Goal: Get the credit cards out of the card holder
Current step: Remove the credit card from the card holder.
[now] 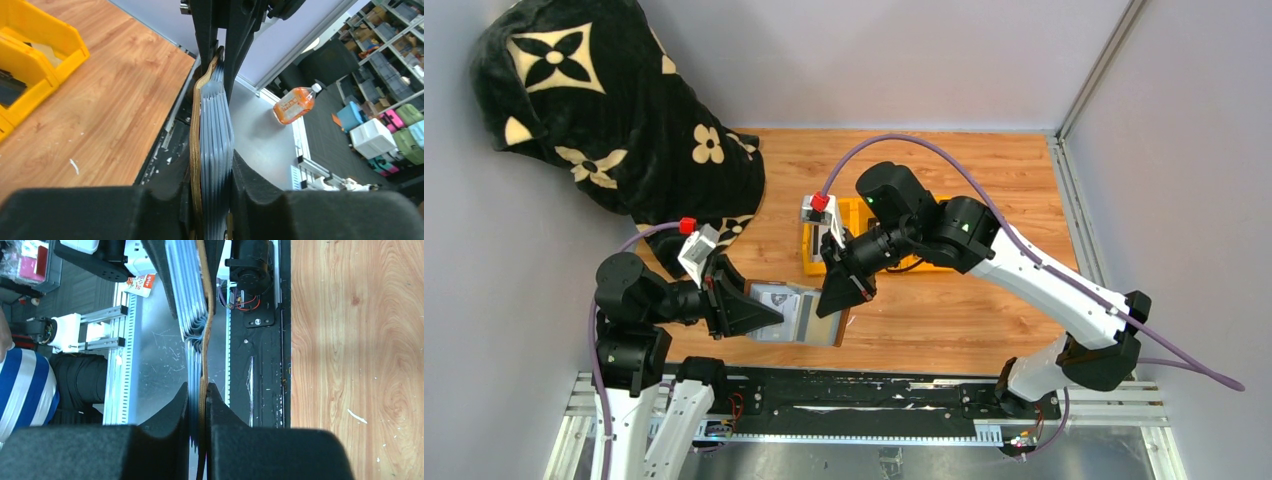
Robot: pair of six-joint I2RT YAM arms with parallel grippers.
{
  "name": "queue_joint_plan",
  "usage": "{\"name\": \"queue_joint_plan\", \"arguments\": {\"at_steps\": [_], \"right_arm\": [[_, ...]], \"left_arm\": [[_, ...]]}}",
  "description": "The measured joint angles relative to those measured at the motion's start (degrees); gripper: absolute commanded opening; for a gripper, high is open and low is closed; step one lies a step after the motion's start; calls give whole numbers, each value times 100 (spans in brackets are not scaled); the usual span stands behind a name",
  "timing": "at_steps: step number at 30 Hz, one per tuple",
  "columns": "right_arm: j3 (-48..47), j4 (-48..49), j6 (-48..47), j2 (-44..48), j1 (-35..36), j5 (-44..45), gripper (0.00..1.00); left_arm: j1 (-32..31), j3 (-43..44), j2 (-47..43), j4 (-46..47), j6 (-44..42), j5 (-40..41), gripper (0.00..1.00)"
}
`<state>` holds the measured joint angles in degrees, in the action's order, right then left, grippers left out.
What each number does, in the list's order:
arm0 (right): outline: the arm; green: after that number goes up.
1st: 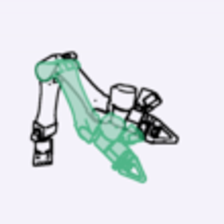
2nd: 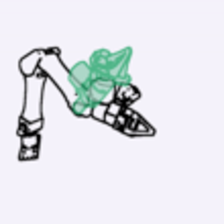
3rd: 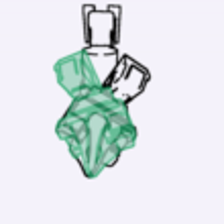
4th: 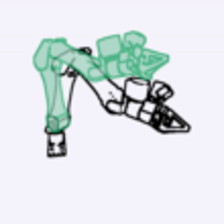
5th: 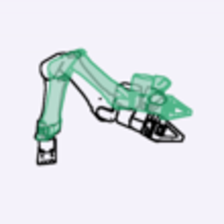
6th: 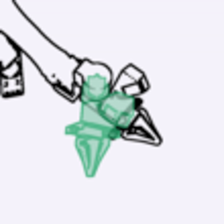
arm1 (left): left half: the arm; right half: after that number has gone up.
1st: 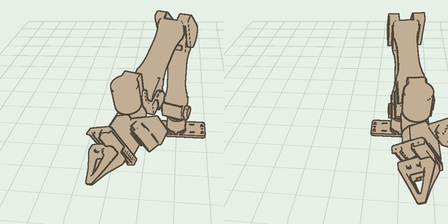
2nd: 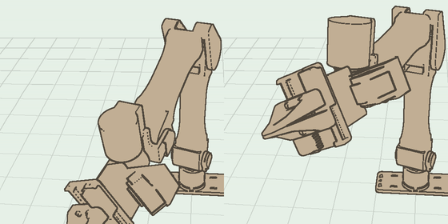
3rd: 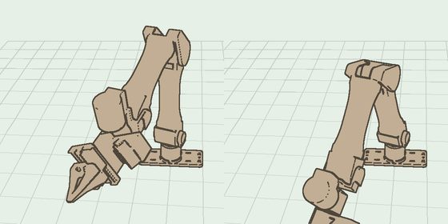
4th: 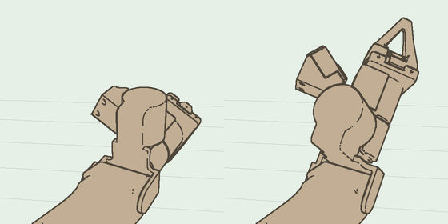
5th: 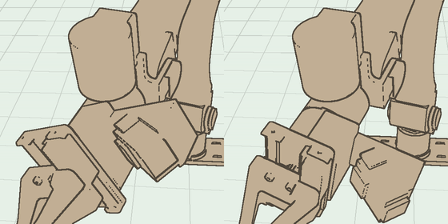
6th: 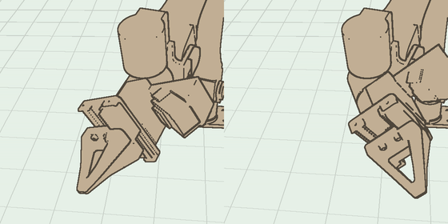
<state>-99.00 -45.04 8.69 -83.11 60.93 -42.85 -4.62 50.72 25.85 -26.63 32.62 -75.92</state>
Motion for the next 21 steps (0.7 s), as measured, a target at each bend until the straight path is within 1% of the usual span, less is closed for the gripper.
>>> {"name": "queue_joint_plan", "arguments": {"at_steps": [1,3,5,9,12,15,17,19,21], "right_arm": [[-35,-48,-33,-9,11,0,17],[-122,-162,-98,-15,44,9,35],[-179,-164,-181,-26,55,96,44],[-153,4,-72,90,-125,402,51],[310,579,243,577,-345,828,53],[1397,1637,876,1596,-439,1303,58],[2052,2352,1346,2133,-439,1346,60],[2745,3394,1934,2520,-431,1182,61],[3029,4070,2262,2533,-317,1080,62]], "left_arm": [[0,-4,-2,-35,-57,-39,13],[2,-4,-2,-50,-151,-109,8],[2,-7,0,-122,-251,-192,7],[2,7,50,-354,-426,-212,4],[2,33,151,-472,-505,-83,4],[2,39,240,-538,-509,223,5],[2,39,243,-520,-466,426,6],[2,39,216,-435,-350,678,5],[2,39,179,-299,-208,861,5]]}}
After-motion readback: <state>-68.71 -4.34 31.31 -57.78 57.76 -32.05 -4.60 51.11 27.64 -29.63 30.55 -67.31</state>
